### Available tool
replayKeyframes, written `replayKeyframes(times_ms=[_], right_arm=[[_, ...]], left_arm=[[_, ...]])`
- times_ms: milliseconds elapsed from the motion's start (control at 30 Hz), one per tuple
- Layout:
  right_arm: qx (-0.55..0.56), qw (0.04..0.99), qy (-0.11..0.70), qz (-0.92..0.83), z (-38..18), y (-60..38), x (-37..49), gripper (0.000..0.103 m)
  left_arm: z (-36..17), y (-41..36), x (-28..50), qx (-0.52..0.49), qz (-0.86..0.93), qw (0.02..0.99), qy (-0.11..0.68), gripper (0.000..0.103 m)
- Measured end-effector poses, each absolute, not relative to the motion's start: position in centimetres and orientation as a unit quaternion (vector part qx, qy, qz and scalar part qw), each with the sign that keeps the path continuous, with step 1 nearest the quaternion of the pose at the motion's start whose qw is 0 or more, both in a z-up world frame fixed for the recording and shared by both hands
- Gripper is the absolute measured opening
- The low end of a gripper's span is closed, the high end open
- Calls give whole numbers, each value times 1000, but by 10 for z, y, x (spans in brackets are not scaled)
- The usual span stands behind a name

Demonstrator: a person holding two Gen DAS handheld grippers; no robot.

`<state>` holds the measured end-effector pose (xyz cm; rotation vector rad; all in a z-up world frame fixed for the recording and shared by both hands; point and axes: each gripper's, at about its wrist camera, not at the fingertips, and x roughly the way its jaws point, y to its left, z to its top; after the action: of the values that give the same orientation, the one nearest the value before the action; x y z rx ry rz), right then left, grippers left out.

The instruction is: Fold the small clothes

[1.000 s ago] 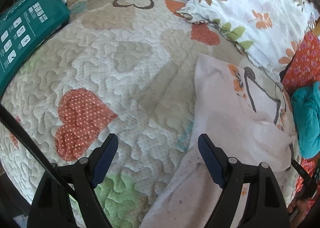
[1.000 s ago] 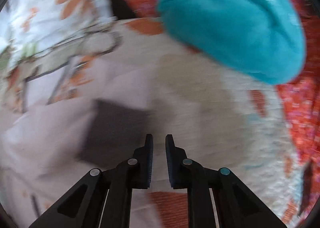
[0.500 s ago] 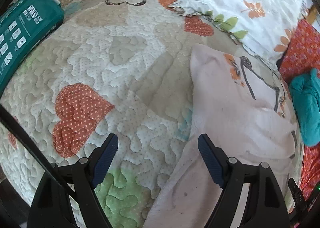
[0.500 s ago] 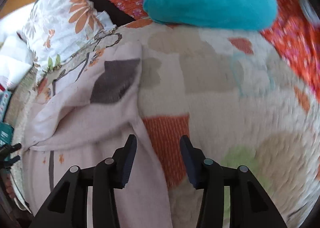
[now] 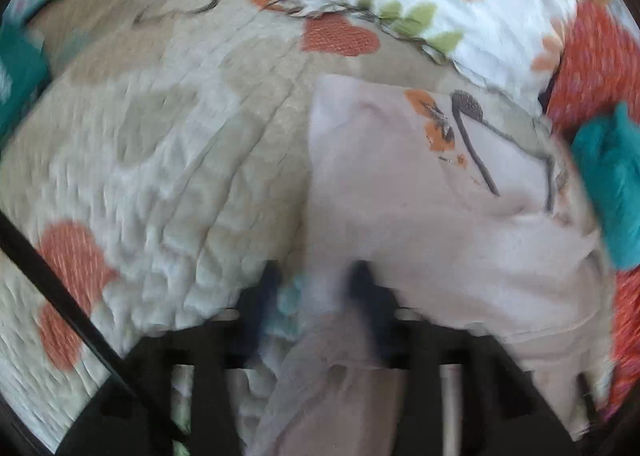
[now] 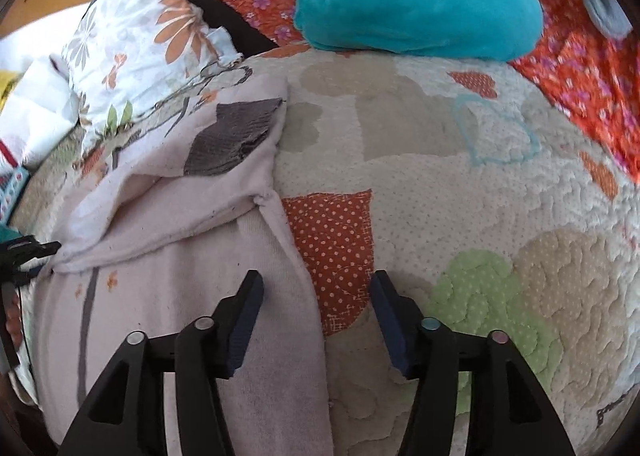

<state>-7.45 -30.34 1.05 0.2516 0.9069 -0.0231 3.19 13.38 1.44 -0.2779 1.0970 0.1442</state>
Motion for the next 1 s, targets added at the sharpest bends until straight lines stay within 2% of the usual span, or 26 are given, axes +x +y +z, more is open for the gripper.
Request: replayKeyframes(times_ms=[33, 133, 167, 233, 367, 433, 467, 567, 600, 700, 933, 1000], right_arm=[[113, 893, 436, -13, 10, -301, -75, 66], [93, 896, 434, -13, 8, -295, -74, 71], [90, 896, 435, -12, 8, -294, -73, 72], [84, 897, 434, -13, 7, -293, -72, 73], [95, 902, 421, -25, 19, -299, -76, 69], [117, 910, 398, -19, 35, -306, -73, 66], [129, 912, 389, -9, 45, -310, -67, 65], [156, 902, 399, 46, 60, -308, -36, 57], [172, 892, 411, 69, 59, -305, -25, 56], [276, 836, 450, 147, 43, -297, 6, 55], [393, 759, 495, 155, -3, -272, 41, 57], [439, 742, 486, 139, -12, -273, 49, 58]], left_arm=[[20, 129, 34, -115, 69, 844, 519, 13], [30, 131, 33, -91, 98, 853, 505, 10], [32, 137, 33, -78, 128, 852, 501, 1], [32, 147, 33, -44, 184, 848, 496, 0], [29, 173, 27, -123, 165, 831, 517, 0], [38, 171, 21, -126, 162, 838, 506, 3], [46, 169, 18, -123, 158, 845, 496, 9], [61, 160, 9, -135, 137, 859, 474, 44], [63, 157, 8, -139, 132, 862, 469, 48], [64, 146, 8, -129, 119, 866, 468, 48], [62, 135, 13, -136, 94, 863, 478, 48], [61, 133, 12, -141, 89, 862, 478, 48]])
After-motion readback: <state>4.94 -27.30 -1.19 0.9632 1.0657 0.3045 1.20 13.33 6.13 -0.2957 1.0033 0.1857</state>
